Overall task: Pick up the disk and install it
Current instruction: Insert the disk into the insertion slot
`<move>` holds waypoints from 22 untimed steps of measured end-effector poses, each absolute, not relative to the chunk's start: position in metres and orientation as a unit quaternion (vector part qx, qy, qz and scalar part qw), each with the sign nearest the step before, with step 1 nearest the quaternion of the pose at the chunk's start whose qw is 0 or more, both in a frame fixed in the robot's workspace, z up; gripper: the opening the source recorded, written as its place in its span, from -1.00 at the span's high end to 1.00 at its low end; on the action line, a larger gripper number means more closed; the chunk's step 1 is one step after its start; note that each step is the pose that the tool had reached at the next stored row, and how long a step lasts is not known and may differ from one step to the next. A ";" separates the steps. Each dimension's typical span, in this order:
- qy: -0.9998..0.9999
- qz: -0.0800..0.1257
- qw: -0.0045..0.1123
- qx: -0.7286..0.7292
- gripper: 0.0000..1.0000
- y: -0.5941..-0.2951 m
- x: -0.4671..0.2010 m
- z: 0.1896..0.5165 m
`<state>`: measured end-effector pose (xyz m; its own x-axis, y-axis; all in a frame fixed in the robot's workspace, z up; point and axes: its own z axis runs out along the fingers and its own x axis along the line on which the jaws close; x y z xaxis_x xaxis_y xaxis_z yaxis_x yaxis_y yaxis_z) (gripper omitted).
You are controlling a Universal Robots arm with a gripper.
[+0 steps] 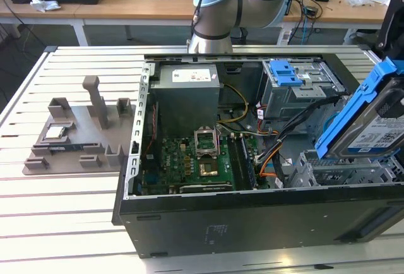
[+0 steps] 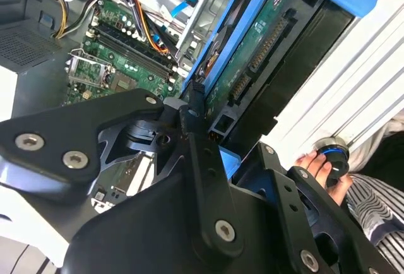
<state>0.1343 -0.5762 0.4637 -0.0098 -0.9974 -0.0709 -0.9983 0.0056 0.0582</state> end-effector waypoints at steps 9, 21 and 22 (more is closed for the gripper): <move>0.710 0.045 0.004 -0.703 0.26 -0.562 0.136 0.448; 0.717 0.043 0.002 -0.696 0.26 -0.559 0.139 0.438; 0.717 0.043 0.002 -0.696 0.26 -0.559 0.139 0.437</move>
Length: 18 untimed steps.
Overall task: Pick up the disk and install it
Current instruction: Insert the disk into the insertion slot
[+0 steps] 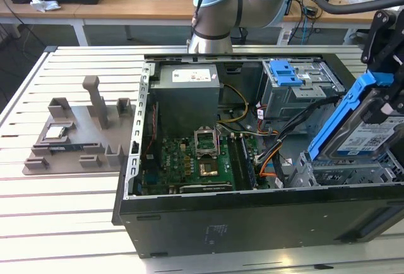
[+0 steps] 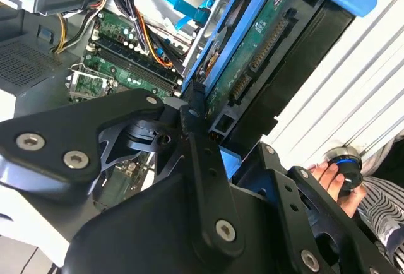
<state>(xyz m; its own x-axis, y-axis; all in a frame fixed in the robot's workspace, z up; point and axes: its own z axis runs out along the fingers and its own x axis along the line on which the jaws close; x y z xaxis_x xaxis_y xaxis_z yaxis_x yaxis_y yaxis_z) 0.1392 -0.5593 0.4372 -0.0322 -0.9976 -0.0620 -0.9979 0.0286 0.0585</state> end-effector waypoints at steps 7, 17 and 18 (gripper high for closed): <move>0.717 0.043 0.002 -0.696 0.26 -0.558 0.139 0.425; 0.717 0.043 0.002 -0.696 0.26 -0.558 0.139 0.416; 0.717 0.043 0.002 -0.696 0.26 -0.558 0.139 0.416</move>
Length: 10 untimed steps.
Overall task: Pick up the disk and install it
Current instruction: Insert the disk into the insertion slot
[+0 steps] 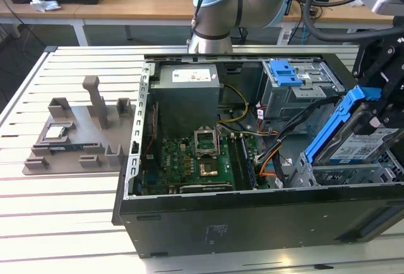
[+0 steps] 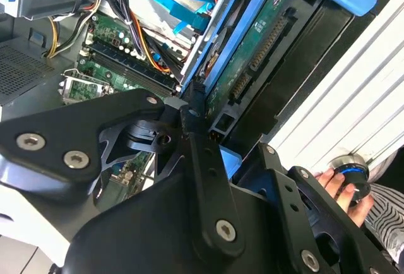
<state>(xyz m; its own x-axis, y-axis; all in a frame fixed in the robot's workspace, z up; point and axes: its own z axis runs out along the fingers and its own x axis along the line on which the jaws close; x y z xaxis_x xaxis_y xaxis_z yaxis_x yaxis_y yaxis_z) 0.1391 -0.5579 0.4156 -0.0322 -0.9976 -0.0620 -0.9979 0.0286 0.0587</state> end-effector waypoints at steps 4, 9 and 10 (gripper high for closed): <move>0.717 0.043 0.002 -0.696 0.26 -0.558 0.139 0.415; 0.717 0.043 0.002 -0.696 -0.01 -0.558 0.139 0.415; 0.717 0.043 0.002 -0.696 -0.01 -0.558 0.139 0.415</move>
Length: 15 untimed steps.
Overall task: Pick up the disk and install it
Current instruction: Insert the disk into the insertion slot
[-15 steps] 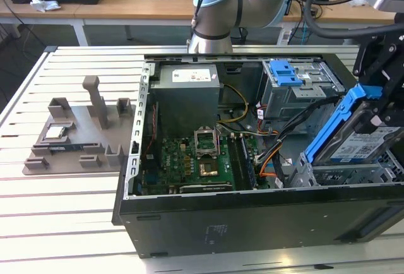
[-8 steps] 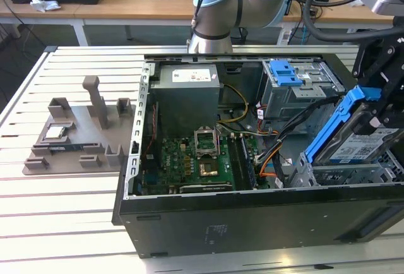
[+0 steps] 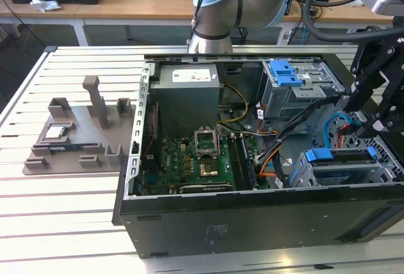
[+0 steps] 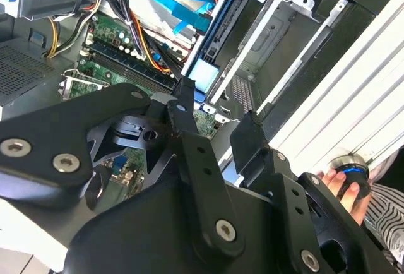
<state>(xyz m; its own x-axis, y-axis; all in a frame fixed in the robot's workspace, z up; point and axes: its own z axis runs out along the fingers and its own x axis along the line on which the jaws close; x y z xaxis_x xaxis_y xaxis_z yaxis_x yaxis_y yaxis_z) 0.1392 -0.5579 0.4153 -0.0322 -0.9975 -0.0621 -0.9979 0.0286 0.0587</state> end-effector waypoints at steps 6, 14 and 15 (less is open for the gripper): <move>0.717 0.043 0.002 -0.696 -0.01 -0.558 0.139 0.415; 0.717 0.043 0.002 -0.696 0.79 -0.558 0.139 0.415; 0.717 0.043 0.002 -0.696 0.79 -0.558 0.139 0.415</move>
<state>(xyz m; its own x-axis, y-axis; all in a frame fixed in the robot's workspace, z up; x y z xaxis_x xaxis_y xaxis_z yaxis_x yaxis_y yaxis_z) 0.1392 -0.5579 0.4150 -0.0322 -0.9975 -0.0621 -0.9979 0.0286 0.0587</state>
